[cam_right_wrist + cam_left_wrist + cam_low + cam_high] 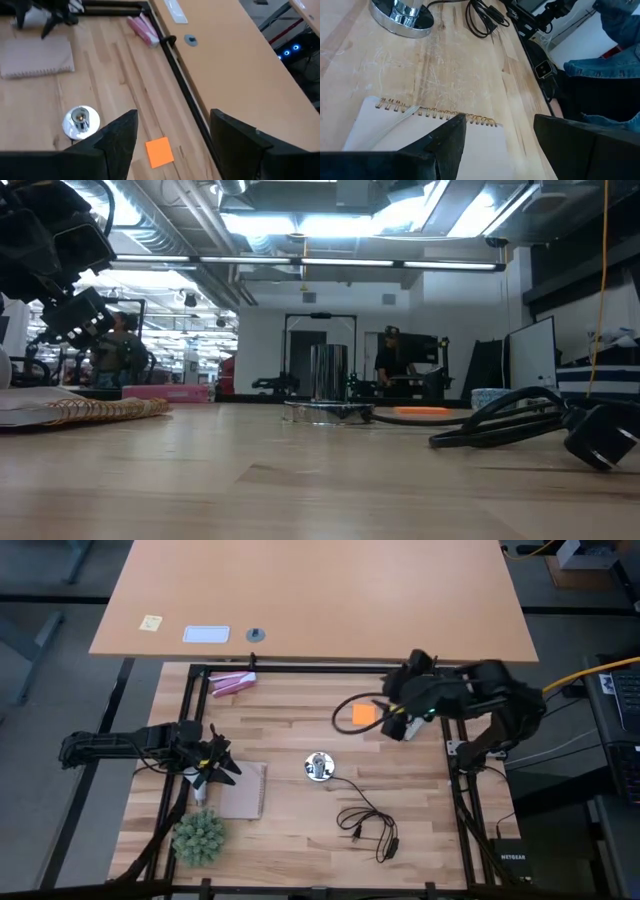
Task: Screw lightbulb
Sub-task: Move the potted plant on top of the table
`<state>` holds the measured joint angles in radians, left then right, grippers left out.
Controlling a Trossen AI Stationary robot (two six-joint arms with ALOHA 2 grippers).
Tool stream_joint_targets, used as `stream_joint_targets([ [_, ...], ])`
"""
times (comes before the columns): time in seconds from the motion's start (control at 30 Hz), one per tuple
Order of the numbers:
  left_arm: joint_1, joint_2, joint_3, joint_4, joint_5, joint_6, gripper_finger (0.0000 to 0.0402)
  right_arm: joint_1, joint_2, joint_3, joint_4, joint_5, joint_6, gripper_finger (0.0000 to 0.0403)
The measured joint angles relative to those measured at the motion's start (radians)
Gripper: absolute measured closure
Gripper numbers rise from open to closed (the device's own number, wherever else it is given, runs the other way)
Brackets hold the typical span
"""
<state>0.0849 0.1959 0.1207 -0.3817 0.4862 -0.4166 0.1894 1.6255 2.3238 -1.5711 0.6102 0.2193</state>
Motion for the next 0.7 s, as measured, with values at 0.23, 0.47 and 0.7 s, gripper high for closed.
stream_joint_targets([
  [0.23,0.000,0.000,0.000,0.000,0.000,0.031,0.0178,0.001,-0.051,-0.026,0.000,0.000,0.020,0.0157],
  [0.47,0.000,0.000,0.000,0.000,0.000,0.106,0.0178,0.001,-0.137,-0.237,0.000,0.051,0.092,0.0157],
  [0.7,0.000,0.000,0.000,0.000,0.000,0.104,0.0178,0.001,-0.259,-0.583,0.033,0.165,0.277,0.0157],
])
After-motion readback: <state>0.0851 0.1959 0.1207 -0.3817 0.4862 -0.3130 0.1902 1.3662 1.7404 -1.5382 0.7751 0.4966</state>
